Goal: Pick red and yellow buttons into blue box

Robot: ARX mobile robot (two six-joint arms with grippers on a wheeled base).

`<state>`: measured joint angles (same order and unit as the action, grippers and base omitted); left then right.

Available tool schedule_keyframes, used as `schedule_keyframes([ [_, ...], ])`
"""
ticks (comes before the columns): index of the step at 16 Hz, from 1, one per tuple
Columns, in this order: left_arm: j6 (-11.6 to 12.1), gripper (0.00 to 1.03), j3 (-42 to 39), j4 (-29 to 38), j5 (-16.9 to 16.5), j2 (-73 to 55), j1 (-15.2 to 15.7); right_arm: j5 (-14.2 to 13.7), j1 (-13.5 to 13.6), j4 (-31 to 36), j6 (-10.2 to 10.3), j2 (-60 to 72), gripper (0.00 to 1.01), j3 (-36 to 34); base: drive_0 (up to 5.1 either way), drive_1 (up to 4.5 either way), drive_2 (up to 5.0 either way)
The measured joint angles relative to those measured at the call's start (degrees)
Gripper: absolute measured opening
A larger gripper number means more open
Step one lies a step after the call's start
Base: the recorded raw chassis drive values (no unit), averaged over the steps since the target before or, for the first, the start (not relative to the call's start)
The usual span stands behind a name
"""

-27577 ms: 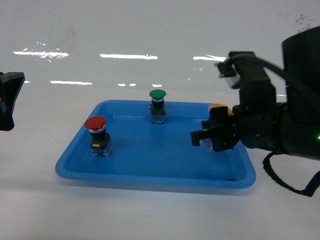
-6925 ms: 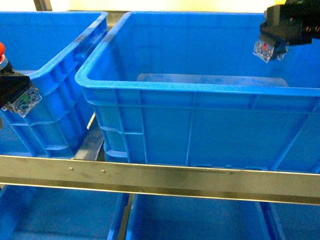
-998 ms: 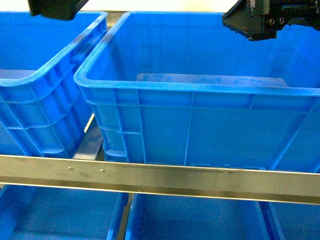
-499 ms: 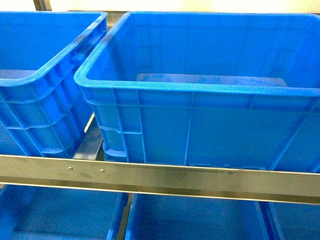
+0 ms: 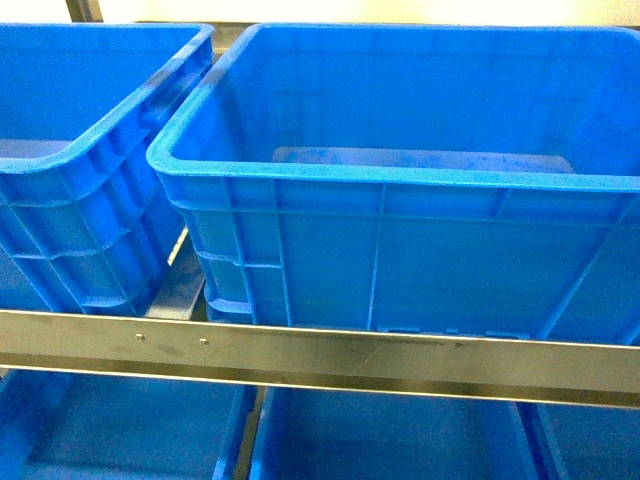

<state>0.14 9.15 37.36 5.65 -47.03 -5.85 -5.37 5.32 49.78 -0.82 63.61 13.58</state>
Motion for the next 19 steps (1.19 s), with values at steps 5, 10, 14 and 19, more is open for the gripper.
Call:
schedule_keyframes([
  [5, 0.0, 0.02, -1.79, -1.38, -1.03, 3.1, 1.25, 0.92, -0.9, -1.11, 0.0, -3.39, 0.02, -2.73, 0.0, 0.0, 0.0],
  [10, -0.04, 0.02, -5.9, -7.65, -5.64, 13.4, 5.7, 5.33, -5.33, -7.37, 0.02, -15.63, 0.02, -8.61, 0.0, 0.0, 0.0],
  [14, -0.04, 0.02, -8.33, -17.84, -5.64, 27.3, 5.73, 5.35, -5.33, -20.57, 0.02, -33.77, 0.02, -12.85, 0.0, 0.0, 0.0],
  [19, -0.04, 0.02, -8.33, -24.0, -5.64, 33.62, 5.73, 5.35, -5.33, -29.22, 0.02, -43.12, 0.02, -12.87, 0.0, 0.0, 0.0],
])
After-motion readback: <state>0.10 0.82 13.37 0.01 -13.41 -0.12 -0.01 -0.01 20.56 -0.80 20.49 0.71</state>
